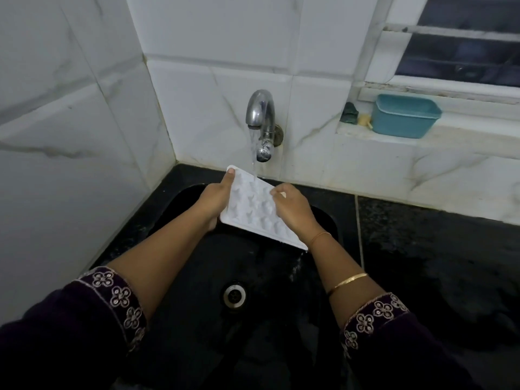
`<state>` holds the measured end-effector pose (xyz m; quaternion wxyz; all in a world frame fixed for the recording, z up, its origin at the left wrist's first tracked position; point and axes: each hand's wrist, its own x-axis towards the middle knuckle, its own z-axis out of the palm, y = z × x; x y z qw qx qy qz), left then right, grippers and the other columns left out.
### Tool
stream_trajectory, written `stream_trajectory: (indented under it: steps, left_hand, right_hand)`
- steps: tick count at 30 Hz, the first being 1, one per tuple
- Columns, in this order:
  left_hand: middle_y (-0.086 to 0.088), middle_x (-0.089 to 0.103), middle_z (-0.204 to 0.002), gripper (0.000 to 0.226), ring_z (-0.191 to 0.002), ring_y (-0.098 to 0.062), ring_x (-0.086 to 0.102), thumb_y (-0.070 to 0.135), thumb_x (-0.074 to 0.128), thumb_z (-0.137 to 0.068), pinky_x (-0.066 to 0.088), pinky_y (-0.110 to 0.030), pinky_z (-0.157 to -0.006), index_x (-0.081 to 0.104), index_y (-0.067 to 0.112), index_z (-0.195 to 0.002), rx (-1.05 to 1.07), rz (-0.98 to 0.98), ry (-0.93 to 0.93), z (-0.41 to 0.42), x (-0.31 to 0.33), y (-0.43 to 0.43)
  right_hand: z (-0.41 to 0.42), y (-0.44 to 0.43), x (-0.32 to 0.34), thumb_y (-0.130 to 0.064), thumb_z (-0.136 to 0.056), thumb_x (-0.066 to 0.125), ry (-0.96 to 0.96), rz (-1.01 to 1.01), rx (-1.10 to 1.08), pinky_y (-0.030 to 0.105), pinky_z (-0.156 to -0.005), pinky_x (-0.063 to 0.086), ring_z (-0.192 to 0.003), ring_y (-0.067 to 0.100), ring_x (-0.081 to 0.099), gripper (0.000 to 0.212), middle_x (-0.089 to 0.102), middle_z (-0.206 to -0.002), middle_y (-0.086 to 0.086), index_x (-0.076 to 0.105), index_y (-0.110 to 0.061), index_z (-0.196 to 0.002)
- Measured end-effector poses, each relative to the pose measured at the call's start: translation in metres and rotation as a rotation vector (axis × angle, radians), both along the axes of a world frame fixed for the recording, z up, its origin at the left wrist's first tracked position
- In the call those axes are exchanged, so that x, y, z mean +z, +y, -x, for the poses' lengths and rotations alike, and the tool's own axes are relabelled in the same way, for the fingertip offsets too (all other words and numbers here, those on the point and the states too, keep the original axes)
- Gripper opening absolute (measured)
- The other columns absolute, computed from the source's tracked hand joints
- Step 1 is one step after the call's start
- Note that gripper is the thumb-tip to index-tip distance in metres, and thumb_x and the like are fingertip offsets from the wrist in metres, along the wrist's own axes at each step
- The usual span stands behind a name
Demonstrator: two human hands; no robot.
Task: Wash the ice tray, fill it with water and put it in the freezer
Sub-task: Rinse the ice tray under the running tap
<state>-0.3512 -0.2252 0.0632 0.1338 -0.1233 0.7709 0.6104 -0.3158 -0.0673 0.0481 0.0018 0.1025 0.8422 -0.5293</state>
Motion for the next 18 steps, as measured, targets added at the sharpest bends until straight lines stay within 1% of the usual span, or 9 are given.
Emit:
stream_trajectory:
  steps: [1,3,7,10,12,13,15,16,18]
  left_hand:
    - [-0.009,0.066,-0.115,0.073,-0.102,-0.025,0.064,0.068,0.039,-0.087,0.051,-0.04,-0.095,0.061,0.007,-0.119,-0.025,0.005,-0.01,0.004,0.001,0.005]
    - [-0.009,0.066,-0.115,0.075,-0.102,-0.026,0.064,0.069,0.038,-0.087,0.051,-0.04,-0.095,0.06,0.005,-0.121,-0.074,0.009,-0.015,0.009,0.003,0.015]
    - [-0.009,0.064,-0.112,0.07,-0.102,-0.024,0.063,0.063,0.037,-0.092,0.051,-0.036,-0.091,0.055,0.003,-0.123,-0.11,-0.006,-0.007,0.018,0.006,0.035]
    - [-0.009,0.061,-0.121,0.07,-0.102,-0.023,0.061,0.061,0.037,-0.092,0.05,-0.032,-0.086,0.051,0.003,-0.129,-0.12,0.011,-0.015,0.021,0.006,0.044]
    - [-0.01,0.059,-0.123,0.07,-0.103,-0.023,0.059,0.06,0.037,-0.093,0.047,-0.03,-0.084,0.05,0.003,-0.13,-0.118,0.039,-0.009,0.022,0.005,0.047]
    - [-0.01,0.059,-0.122,0.07,-0.104,-0.024,0.059,0.06,0.036,-0.093,0.047,-0.031,-0.085,0.05,0.002,-0.13,-0.109,0.043,-0.001,0.023,0.004,0.047]
    - [-0.009,0.06,-0.112,0.071,-0.101,-0.023,0.06,0.062,0.036,-0.092,0.049,-0.032,-0.088,0.053,0.002,-0.126,-0.087,0.032,0.004,0.027,0.004,0.043]
    - [-0.008,0.062,-0.108,0.072,-0.099,-0.022,0.061,0.063,0.037,-0.091,0.05,-0.034,-0.09,0.055,0.002,-0.124,-0.077,0.022,-0.006,0.028,0.003,0.04]
    - [-0.009,0.064,-0.108,0.072,-0.1,-0.024,0.063,0.064,0.036,-0.091,0.051,-0.037,-0.093,0.056,0.002,-0.124,-0.07,0.013,-0.024,0.03,0.0,0.037]
  right_hand:
    - [-0.002,-0.001,0.005,-0.021,-0.094,0.043,0.001,0.064,0.032,0.015,-0.054,0.039,-0.064,0.009,0.052,0.017,0.053,-0.074,-0.006,0.059,-0.016,-0.099]
    - [-0.006,-0.004,0.013,-0.014,-0.094,0.042,-0.012,0.146,0.093,0.009,-0.037,0.027,-0.044,0.001,0.041,0.02,0.045,-0.061,-0.007,0.061,-0.014,-0.101]
    - [-0.009,-0.003,0.023,-0.003,-0.09,0.034,-0.042,0.1,0.165,0.008,-0.032,0.026,-0.029,-0.003,0.039,0.037,0.042,-0.058,-0.009,0.06,-0.01,-0.117]
    - [-0.003,-0.005,0.027,-0.006,-0.093,0.032,-0.048,-0.025,0.212,0.009,-0.042,0.031,-0.043,-0.005,0.046,0.04,0.039,-0.065,-0.016,0.056,-0.012,-0.125]
    - [0.002,-0.007,0.027,-0.009,-0.094,0.032,-0.025,-0.09,0.255,0.014,-0.054,0.029,-0.059,0.001,0.042,0.033,0.041,-0.066,-0.014,0.06,-0.008,-0.112]
    - [0.004,-0.007,0.028,-0.008,-0.094,0.032,-0.022,-0.106,0.277,0.016,-0.055,0.028,-0.061,0.003,0.039,0.03,0.041,-0.065,-0.012,0.06,-0.008,-0.104]
    - [0.003,-0.006,0.029,-0.007,-0.094,0.031,-0.038,-0.112,0.305,0.015,-0.055,0.028,-0.059,0.003,0.038,0.035,0.041,-0.065,-0.014,0.058,-0.016,-0.114]
    - [0.003,-0.005,0.03,-0.009,-0.094,0.031,-0.049,-0.119,0.311,0.016,-0.056,0.031,-0.059,0.004,0.041,0.039,0.046,-0.068,-0.014,0.058,-0.018,-0.121]
    - [0.007,-0.005,0.029,-0.018,-0.097,0.03,-0.047,-0.2,0.32,0.025,-0.069,0.042,-0.068,0.012,0.05,0.037,0.06,-0.083,-0.003,0.06,-0.017,-0.119]
